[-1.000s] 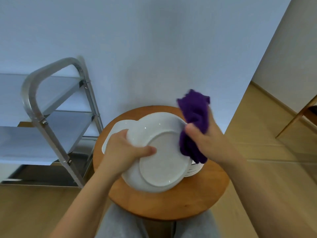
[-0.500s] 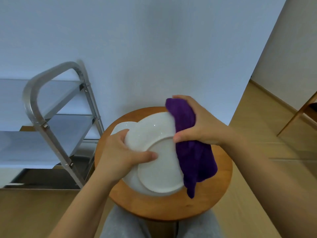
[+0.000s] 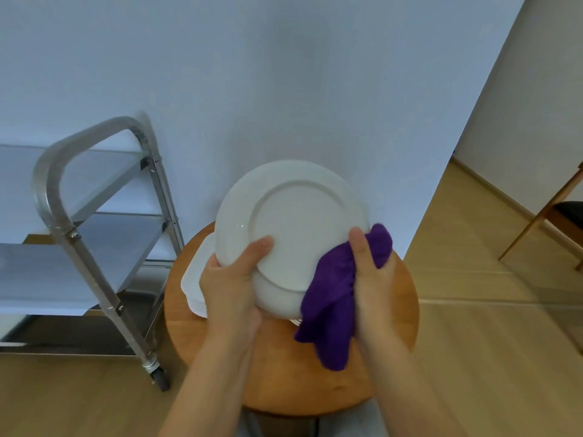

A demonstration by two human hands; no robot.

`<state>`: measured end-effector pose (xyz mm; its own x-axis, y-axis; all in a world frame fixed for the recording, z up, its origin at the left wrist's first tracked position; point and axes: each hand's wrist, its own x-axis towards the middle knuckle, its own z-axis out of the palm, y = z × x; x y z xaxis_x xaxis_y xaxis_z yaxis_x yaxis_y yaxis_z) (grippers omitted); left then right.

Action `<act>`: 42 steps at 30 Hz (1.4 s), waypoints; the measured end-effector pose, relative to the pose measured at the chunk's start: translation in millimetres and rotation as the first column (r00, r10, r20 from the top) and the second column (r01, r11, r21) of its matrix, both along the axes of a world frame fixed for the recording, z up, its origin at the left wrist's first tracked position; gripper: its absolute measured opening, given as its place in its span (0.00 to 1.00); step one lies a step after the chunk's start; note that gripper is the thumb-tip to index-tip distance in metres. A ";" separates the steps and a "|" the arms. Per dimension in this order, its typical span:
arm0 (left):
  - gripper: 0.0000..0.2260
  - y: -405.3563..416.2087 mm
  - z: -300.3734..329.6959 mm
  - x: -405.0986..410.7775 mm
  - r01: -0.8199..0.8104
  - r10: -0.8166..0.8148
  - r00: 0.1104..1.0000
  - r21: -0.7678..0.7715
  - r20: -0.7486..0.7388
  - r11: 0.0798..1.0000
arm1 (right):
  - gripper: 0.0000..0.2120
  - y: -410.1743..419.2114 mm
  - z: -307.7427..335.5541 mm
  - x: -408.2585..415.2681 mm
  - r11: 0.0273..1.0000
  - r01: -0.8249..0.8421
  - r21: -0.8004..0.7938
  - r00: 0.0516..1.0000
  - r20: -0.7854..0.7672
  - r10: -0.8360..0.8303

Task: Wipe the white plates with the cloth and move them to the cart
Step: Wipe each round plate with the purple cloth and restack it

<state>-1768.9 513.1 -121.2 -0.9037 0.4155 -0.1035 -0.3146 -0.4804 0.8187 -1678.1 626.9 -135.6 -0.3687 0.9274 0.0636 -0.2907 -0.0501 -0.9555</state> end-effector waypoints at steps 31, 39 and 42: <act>0.18 -16.2 -10.9 33.5 0.168 -0.183 0.983 -0.285 -0.028 0.944 | 0.23 -31.0 -4.1 -17.3 0.948 -0.210 0.239 0.939 0.320 0.127; 0.16 -22.9 -9.6 27.8 0.047 -0.047 0.999 -0.033 -0.003 0.998 | 0.20 -71.5 5.9 -24.9 0.584 -0.402 0.706 0.906 0.398 0.142; 0.07 -20.0 -12.5 30.0 -0.035 0.035 0.997 0.009 0.063 0.999 | 0.19 -76.0 0.0 -24.3 0.548 -0.376 0.747 0.915 0.394 0.091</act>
